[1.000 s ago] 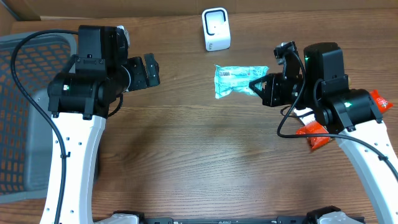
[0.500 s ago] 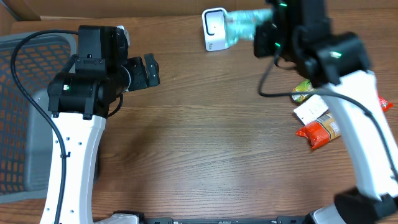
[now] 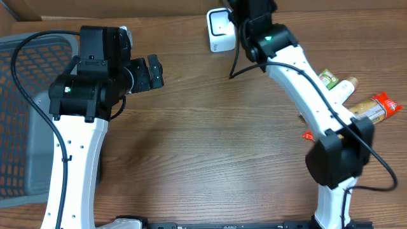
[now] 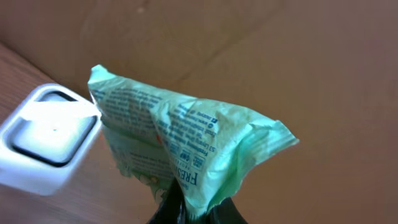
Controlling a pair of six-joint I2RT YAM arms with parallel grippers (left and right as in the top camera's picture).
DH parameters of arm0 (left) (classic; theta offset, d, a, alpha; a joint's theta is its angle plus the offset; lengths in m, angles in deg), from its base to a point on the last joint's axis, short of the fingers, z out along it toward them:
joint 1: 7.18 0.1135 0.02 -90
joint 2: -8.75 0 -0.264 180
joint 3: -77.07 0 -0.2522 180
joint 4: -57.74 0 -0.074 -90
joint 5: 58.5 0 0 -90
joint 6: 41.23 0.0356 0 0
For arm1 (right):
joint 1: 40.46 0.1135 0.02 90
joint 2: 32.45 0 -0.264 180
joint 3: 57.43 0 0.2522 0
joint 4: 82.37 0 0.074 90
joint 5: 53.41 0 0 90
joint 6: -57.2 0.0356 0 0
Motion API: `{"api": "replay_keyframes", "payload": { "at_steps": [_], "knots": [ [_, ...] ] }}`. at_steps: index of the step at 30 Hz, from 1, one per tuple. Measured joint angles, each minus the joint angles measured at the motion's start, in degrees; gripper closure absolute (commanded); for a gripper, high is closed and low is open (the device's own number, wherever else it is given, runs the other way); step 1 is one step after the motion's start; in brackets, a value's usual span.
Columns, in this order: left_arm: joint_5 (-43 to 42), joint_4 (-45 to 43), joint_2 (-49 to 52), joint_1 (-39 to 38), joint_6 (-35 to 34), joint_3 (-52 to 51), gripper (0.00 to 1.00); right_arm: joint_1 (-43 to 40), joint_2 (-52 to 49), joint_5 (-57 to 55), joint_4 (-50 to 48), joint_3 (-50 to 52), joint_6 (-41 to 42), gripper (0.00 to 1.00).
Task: Scan the item barcode
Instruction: 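Raise the mint packet and hold it to the scanner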
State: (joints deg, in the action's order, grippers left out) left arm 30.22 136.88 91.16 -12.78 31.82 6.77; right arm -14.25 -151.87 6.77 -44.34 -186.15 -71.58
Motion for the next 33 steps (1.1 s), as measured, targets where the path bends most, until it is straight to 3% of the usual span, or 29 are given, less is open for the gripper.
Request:
{"api": "replay_keyframes", "payload": {
  "at_steps": [6, 13, 20, 33],
  "knots": [
    [0.0, 0.0, 0.0, 0.0, 0.0, 0.0, 0.00, 0.1, -7.2, -1.1, -11.9, 0.0, -18.5, 0.96],
    [0.0, 0.0, 0.0, 0.0, 0.0, 0.0, 0.00, 0.1, -13.5, -1.7, -18.8, 0.0, -31.5, 0.96],
    [0.0, 0.0, 0.0, 0.0, 0.0, 0.0, 0.00, 0.1, -15.1, -1.7, -20.2, 0.0, -35.7, 0.96],
    [0.0, 0.0, 0.0, 0.0, 0.0, 0.0, 0.00, 1.7, -15.5, 1.1, -19.5, 0.0, -36.4, 0.96]
  ]
}}
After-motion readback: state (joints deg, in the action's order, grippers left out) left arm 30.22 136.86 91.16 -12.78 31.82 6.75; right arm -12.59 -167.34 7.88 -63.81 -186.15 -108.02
